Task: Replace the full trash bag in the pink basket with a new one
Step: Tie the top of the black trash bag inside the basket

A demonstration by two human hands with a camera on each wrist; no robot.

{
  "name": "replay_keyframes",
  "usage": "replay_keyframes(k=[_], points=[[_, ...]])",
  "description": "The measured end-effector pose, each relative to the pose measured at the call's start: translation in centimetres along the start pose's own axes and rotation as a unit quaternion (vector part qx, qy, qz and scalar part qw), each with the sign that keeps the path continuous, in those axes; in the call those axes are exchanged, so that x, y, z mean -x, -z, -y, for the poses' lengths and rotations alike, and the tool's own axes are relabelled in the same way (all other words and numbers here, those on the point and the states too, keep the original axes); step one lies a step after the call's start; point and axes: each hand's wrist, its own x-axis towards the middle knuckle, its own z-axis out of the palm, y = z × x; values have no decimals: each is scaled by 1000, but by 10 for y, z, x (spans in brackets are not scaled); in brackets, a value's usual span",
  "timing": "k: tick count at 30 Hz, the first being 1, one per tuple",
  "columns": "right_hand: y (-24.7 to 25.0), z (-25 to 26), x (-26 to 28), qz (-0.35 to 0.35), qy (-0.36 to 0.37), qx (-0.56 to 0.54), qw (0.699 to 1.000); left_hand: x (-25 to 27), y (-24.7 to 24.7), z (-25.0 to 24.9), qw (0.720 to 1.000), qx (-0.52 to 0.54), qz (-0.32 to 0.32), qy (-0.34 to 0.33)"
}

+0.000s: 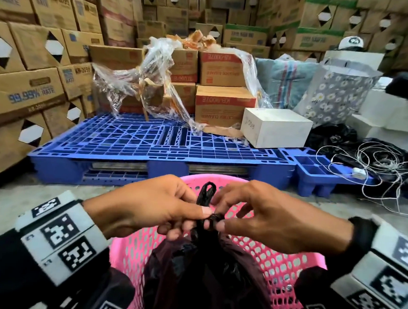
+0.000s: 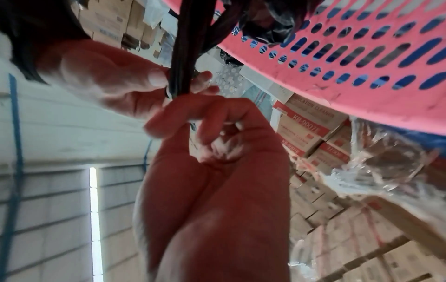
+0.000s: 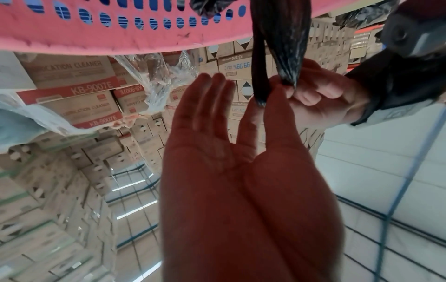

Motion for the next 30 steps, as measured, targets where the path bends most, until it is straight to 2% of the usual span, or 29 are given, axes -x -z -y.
replay_keyframes(k=[3, 6, 8, 10, 13, 15, 16, 18, 21, 22, 26, 30], points=[[-1, -2, 0, -10, 67, 47, 997, 0, 5, -1, 998, 11, 46, 51], [-1, 4, 0, 16, 109, 46, 993, 2, 8, -1, 997, 7, 61, 49], [0, 4, -1, 23, 93, 4, 995, 4, 5, -2, 999, -32, 33, 27], [1, 3, -4, 36, 66, -30, 997, 4, -1, -3, 995, -99, -29, 5], [6, 4, -6, 74, 26, -75, 994, 3, -10, -2, 959, -246, -122, -70], [11, 4, -4, 89, 0, -105, 990, 4, -14, 0, 936, -300, -144, -116], [11, 4, -4, 90, -9, -108, 990, 5, -14, 0, 933, -308, -137, -127], [9, 4, -5, 68, -10, -77, 995, 6, -11, 1, 953, -266, -88, -119], [3, 3, -7, -7, -12, -31, 999, 6, -2, 2, 991, -111, -29, -72], [3, 4, -6, -16, -24, -53, 998, 5, 0, 3, 994, -82, -27, -62], [5, 14, 0, 21, -67, -193, 979, 4, 5, 7, 997, -43, -10, -56], [5, 12, -2, 0, -42, -129, 991, 3, 10, 9, 998, -11, -9, -63]])
